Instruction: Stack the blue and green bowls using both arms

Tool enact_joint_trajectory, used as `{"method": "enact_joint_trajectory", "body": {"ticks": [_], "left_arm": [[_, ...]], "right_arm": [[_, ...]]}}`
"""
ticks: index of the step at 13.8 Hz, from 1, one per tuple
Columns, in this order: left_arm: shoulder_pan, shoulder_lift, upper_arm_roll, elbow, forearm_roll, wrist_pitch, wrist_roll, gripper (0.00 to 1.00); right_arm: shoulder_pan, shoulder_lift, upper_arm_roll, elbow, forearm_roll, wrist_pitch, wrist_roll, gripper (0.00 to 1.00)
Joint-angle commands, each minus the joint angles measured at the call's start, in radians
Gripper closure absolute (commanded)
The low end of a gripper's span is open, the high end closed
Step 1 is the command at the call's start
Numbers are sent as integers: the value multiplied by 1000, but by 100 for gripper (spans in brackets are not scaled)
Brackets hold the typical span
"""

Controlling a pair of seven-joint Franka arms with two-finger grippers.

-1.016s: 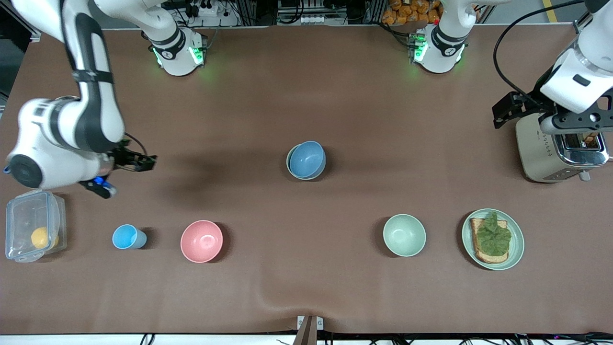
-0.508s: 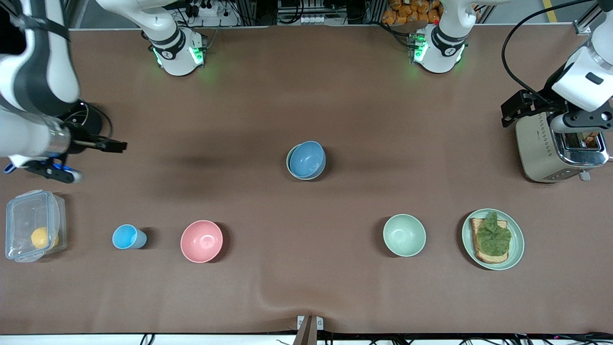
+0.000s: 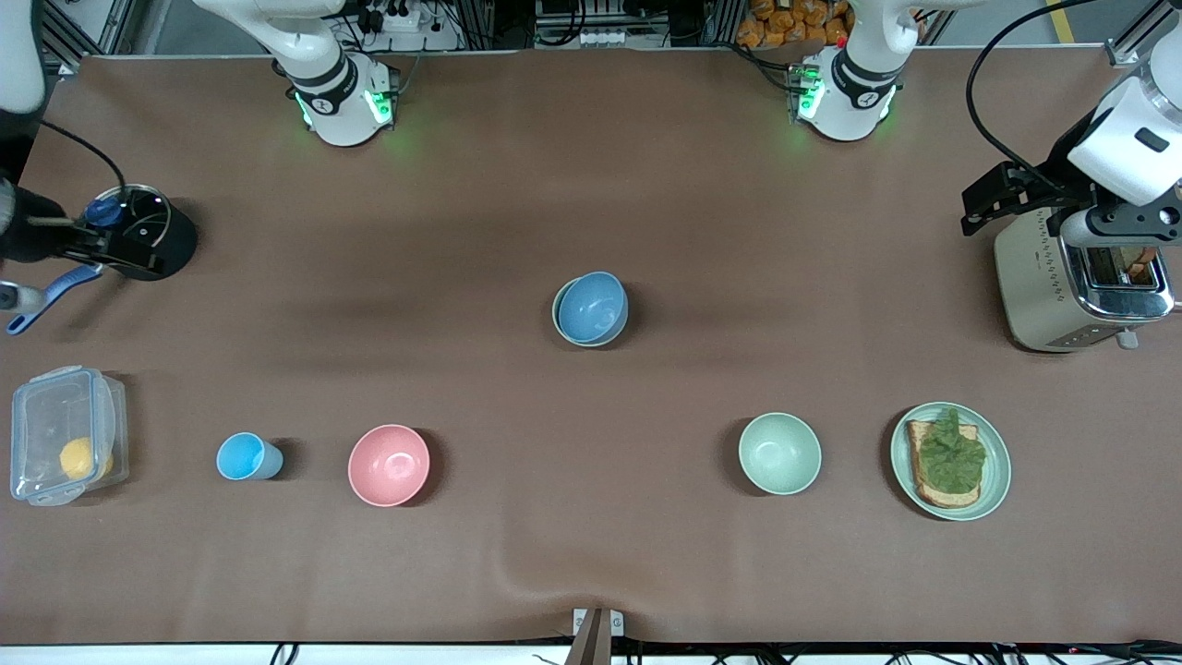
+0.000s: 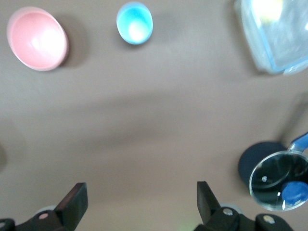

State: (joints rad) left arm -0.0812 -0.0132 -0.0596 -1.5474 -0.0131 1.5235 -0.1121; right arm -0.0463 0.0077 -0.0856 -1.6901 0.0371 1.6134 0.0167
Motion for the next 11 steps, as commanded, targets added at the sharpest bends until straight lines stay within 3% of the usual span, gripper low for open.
{"method": "enact_joint_trajectory", "body": {"ticks": [1, 5, 11], "left_arm": [[1, -4, -2, 13, -21, -25, 28, 0], [3, -4, -2, 13, -19, -28, 26, 0], [3, -7, 4, 13, -18, -31, 26, 0]], "right_arm": [[-15, -40, 27, 64, -13, -26, 3, 0], [49, -57, 12, 162, -13, -113, 6, 0], [62, -51, 15, 159, -23, -102, -1, 0]]}}
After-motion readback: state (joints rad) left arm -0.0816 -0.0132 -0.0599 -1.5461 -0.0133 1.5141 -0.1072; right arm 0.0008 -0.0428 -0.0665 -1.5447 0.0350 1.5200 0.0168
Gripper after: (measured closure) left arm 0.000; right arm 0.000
